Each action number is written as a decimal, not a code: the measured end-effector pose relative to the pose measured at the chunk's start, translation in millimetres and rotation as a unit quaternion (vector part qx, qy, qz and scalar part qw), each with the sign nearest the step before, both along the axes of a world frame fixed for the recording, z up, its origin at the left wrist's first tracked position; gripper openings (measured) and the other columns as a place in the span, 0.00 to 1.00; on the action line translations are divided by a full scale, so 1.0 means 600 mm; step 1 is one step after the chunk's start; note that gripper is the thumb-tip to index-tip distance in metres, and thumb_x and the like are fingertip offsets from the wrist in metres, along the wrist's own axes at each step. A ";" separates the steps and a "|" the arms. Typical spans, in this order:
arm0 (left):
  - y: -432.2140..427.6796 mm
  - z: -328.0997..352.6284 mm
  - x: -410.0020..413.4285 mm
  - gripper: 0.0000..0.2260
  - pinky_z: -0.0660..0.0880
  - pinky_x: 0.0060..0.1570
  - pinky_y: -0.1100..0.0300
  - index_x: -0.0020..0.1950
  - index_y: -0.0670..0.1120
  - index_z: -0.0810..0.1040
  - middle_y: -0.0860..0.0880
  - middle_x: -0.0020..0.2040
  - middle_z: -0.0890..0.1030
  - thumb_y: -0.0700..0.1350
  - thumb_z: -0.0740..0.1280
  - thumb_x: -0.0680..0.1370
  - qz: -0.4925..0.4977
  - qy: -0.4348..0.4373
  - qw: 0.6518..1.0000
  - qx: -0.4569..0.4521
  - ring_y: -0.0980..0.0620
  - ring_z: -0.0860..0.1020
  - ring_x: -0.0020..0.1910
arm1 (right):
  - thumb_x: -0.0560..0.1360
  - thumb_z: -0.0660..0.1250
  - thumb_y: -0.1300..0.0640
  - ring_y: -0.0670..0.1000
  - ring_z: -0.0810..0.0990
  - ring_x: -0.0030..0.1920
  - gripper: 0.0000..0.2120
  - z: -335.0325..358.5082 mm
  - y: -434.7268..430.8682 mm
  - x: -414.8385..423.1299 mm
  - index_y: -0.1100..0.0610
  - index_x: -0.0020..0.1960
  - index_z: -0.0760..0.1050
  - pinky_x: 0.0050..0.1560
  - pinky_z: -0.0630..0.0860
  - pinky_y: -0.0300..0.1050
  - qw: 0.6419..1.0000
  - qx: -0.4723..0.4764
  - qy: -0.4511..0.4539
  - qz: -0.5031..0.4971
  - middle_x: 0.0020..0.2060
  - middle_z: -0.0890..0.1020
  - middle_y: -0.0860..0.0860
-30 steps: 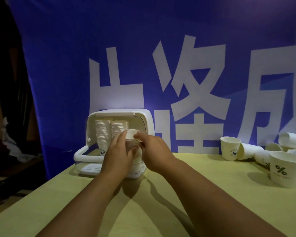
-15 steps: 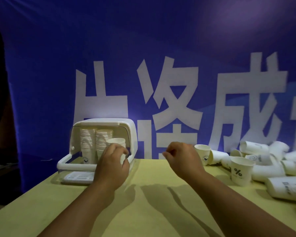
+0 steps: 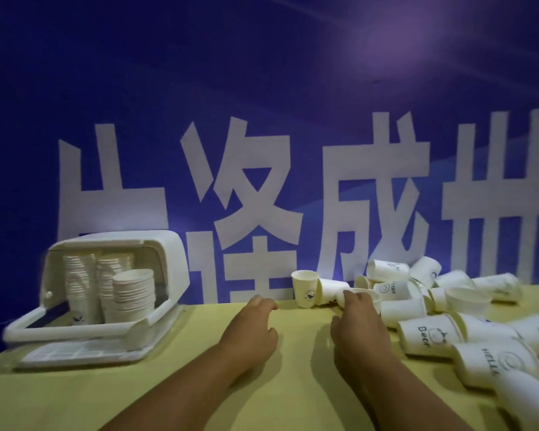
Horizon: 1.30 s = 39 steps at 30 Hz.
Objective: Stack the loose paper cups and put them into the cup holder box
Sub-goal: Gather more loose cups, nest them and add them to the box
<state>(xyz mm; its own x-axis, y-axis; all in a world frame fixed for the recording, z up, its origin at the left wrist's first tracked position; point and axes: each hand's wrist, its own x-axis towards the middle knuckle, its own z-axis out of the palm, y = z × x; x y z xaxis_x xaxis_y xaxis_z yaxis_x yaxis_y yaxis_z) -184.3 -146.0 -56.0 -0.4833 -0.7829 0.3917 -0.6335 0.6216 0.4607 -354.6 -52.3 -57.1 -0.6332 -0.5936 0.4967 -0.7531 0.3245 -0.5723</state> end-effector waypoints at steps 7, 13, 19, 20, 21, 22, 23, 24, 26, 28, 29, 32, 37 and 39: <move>-0.052 -0.019 -0.145 0.45 0.75 0.51 0.63 0.79 0.66 0.36 0.47 0.72 0.72 0.42 0.67 0.80 -0.010 -0.045 0.995 0.086 0.56 0.76 0.52 | 0.76 0.66 0.58 0.48 0.75 0.51 0.19 -0.015 -0.030 -0.027 0.49 0.66 0.70 0.50 0.78 0.45 0.999 -0.033 0.013 -0.018 0.56 0.74 0.47; -0.085 -0.011 -0.171 0.44 0.73 0.43 0.64 0.80 0.65 0.37 0.47 0.70 0.75 0.41 0.66 0.80 0.005 -0.069 0.996 0.064 0.57 0.74 0.44 | 0.78 0.62 0.59 0.49 0.77 0.48 0.12 -0.020 -0.047 -0.024 0.49 0.60 0.74 0.43 0.75 0.44 0.997 -0.042 0.045 -0.046 0.51 0.75 0.48; -0.074 -0.024 -0.173 0.26 0.76 0.45 0.61 0.76 0.54 0.58 0.48 0.56 0.77 0.39 0.65 0.82 0.047 -0.035 0.998 0.028 0.52 0.77 0.47 | 0.81 0.61 0.54 0.46 0.75 0.42 0.07 -0.023 -0.049 -0.021 0.49 0.55 0.77 0.42 0.77 0.44 0.996 -0.066 0.054 -0.029 0.46 0.75 0.45; -0.073 -0.025 -0.168 0.21 0.78 0.49 0.59 0.73 0.53 0.64 0.49 0.56 0.77 0.40 0.64 0.82 0.052 -0.025 0.998 0.024 0.53 0.77 0.48 | 0.81 0.62 0.53 0.45 0.75 0.42 0.07 -0.023 -0.049 -0.020 0.49 0.55 0.77 0.41 0.77 0.43 0.996 -0.073 0.053 -0.023 0.46 0.76 0.45; -0.070 -0.025 -0.162 0.17 0.78 0.52 0.58 0.71 0.52 0.68 0.50 0.56 0.77 0.41 0.63 0.83 0.053 -0.012 0.998 0.023 0.54 0.77 0.48 | 0.81 0.62 0.52 0.45 0.75 0.42 0.07 -0.022 -0.049 -0.018 0.49 0.55 0.78 0.41 0.78 0.43 0.995 -0.078 0.052 -0.018 0.46 0.76 0.45; -0.067 -0.023 -0.155 0.15 0.78 0.54 0.58 0.69 0.52 0.70 0.50 0.57 0.78 0.41 0.62 0.83 0.048 0.001 0.999 0.026 0.55 0.76 0.49 | 0.81 0.62 0.52 0.45 0.76 0.42 0.07 -0.021 -0.048 -0.017 0.49 0.55 0.78 0.41 0.78 0.43 0.995 -0.082 0.051 -0.016 0.46 0.77 0.45; -0.064 -0.021 -0.149 0.15 0.77 0.55 0.57 0.69 0.52 0.71 0.50 0.59 0.78 0.40 0.62 0.83 0.036 0.013 0.999 0.033 0.55 0.75 0.51 | 0.80 0.63 0.51 0.45 0.76 0.42 0.08 -0.019 -0.048 -0.015 0.50 0.55 0.78 0.41 0.78 0.43 0.995 -0.084 0.048 -0.014 0.46 0.77 0.45; -0.061 -0.018 -0.142 0.17 0.75 0.55 0.57 0.71 0.53 0.69 0.50 0.63 0.78 0.40 0.62 0.83 0.021 0.023 0.999 0.045 0.54 0.75 0.53 | 0.80 0.63 0.51 0.46 0.76 0.43 0.08 -0.017 -0.047 -0.012 0.50 0.55 0.78 0.41 0.78 0.44 0.995 -0.084 0.043 -0.015 0.46 0.77 0.45; -0.056 -0.014 -0.133 0.21 0.75 0.58 0.55 0.74 0.55 0.66 0.49 0.67 0.77 0.41 0.62 0.83 -0.004 0.033 0.997 0.067 0.51 0.76 0.58 | 0.80 0.64 0.51 0.46 0.76 0.42 0.07 -0.012 -0.045 -0.006 0.50 0.55 0.78 0.41 0.78 0.44 0.996 -0.082 0.037 -0.018 0.46 0.77 0.46; -0.056 -0.017 -0.129 0.23 0.76 0.60 0.54 0.76 0.58 0.64 0.50 0.70 0.76 0.42 0.61 0.83 -0.019 0.024 0.996 0.083 0.49 0.76 0.63 | 0.80 0.63 0.51 0.46 0.76 0.43 0.07 -0.013 -0.045 -0.002 0.50 0.55 0.78 0.42 0.78 0.43 0.996 -0.083 0.033 -0.014 0.47 0.77 0.45; -0.059 -0.021 -0.131 0.24 0.76 0.61 0.54 0.77 0.60 0.63 0.50 0.71 0.76 0.42 0.60 0.84 -0.022 0.009 0.997 0.079 0.48 0.76 0.64 | 0.81 0.63 0.51 0.46 0.76 0.43 0.07 -0.014 -0.046 -0.001 0.50 0.56 0.78 0.42 0.78 0.43 0.996 -0.084 0.030 -0.013 0.47 0.78 0.45; -0.070 -0.031 -0.143 0.23 0.76 0.58 0.57 0.78 0.60 0.65 0.50 0.71 0.76 0.43 0.59 0.84 -0.005 -0.045 0.998 0.036 0.48 0.78 0.63 | 0.81 0.62 0.51 0.46 0.76 0.43 0.08 -0.020 -0.054 -0.008 0.50 0.55 0.77 0.43 0.79 0.44 0.996 -0.084 0.028 -0.015 0.46 0.77 0.45; -0.085 -0.036 -0.152 0.21 0.76 0.59 0.55 0.76 0.57 0.69 0.50 0.69 0.78 0.42 0.61 0.84 0.007 -0.053 0.998 0.016 0.48 0.77 0.62 | 0.82 0.60 0.51 0.47 0.76 0.43 0.08 -0.025 -0.061 -0.017 0.51 0.54 0.77 0.42 0.79 0.46 0.996 -0.085 0.029 -0.013 0.46 0.76 0.46; -0.084 -0.037 -0.145 0.22 0.75 0.59 0.55 0.76 0.56 0.69 0.50 0.69 0.77 0.41 0.63 0.83 0.020 -0.024 1.000 -0.002 0.48 0.77 0.64 | 0.81 0.61 0.51 0.47 0.76 0.43 0.07 -0.023 -0.058 -0.016 0.51 0.53 0.78 0.42 0.78 0.46 0.995 -0.093 0.027 -0.007 0.45 0.77 0.46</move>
